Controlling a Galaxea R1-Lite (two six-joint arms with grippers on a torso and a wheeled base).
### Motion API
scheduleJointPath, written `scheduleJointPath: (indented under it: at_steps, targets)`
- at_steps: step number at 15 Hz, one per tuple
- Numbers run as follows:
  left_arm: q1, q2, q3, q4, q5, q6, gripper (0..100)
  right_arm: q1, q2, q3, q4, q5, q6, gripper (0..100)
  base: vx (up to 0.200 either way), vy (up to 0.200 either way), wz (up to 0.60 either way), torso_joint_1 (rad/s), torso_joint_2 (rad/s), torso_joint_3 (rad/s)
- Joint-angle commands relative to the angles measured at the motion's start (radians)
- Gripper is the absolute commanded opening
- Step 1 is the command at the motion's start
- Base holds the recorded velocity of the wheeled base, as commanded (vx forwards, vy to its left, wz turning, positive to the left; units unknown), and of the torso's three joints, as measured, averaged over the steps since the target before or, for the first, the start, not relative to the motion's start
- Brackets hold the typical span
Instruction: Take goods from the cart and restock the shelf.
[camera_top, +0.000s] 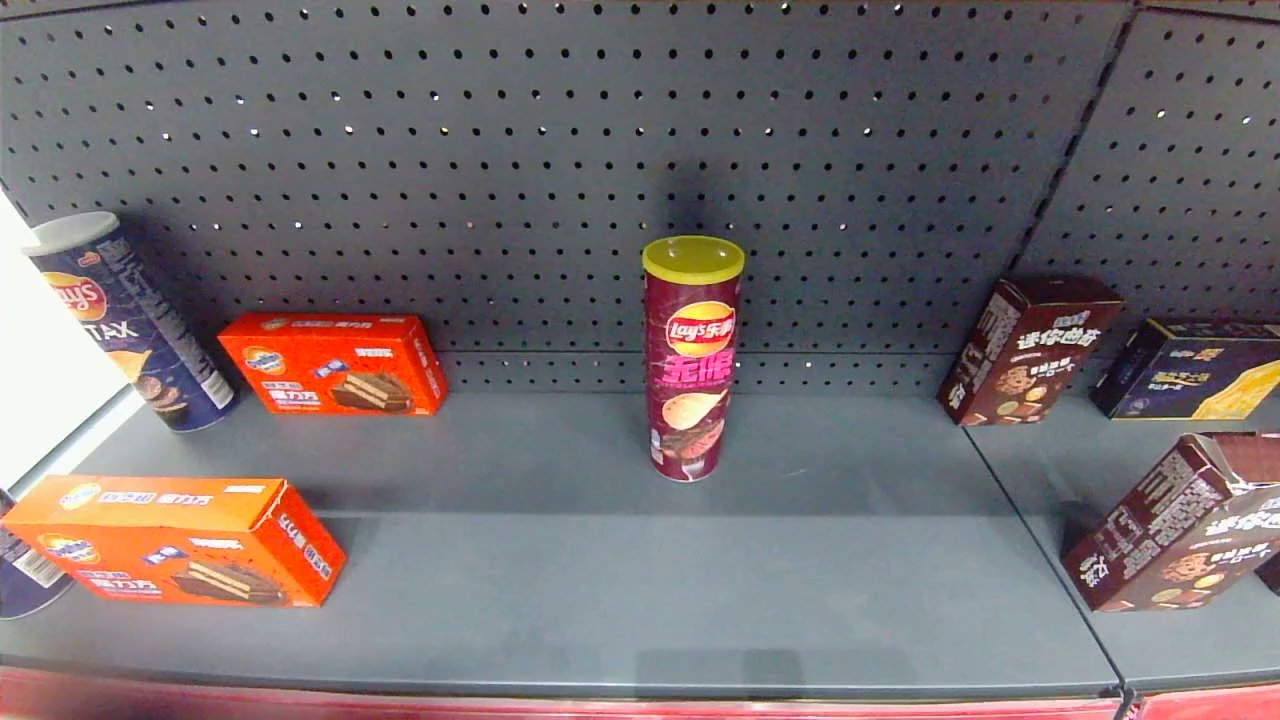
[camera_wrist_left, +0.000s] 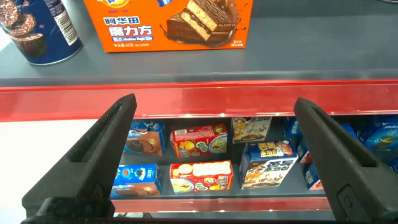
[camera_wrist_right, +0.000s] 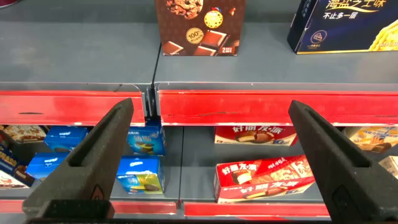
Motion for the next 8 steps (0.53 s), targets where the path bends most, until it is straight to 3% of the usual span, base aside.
scheduleJointPath:
  at_steps: [1,8]
  targets:
    - [0.001,0.0,0.0,0.0,0.0,0.0,100,0.001,0.002,0.0,0.0,0.0,-0.001,100,0.0,0.0,0.0,0.0,0.0,0.0]
    - [-0.001,0.001,0.0,0.0,0.0,0.0,100,0.001,0.002,0.0,0.0,0.0,-0.001,100,0.0,0.0,0.0,0.0,0.0,0.0]
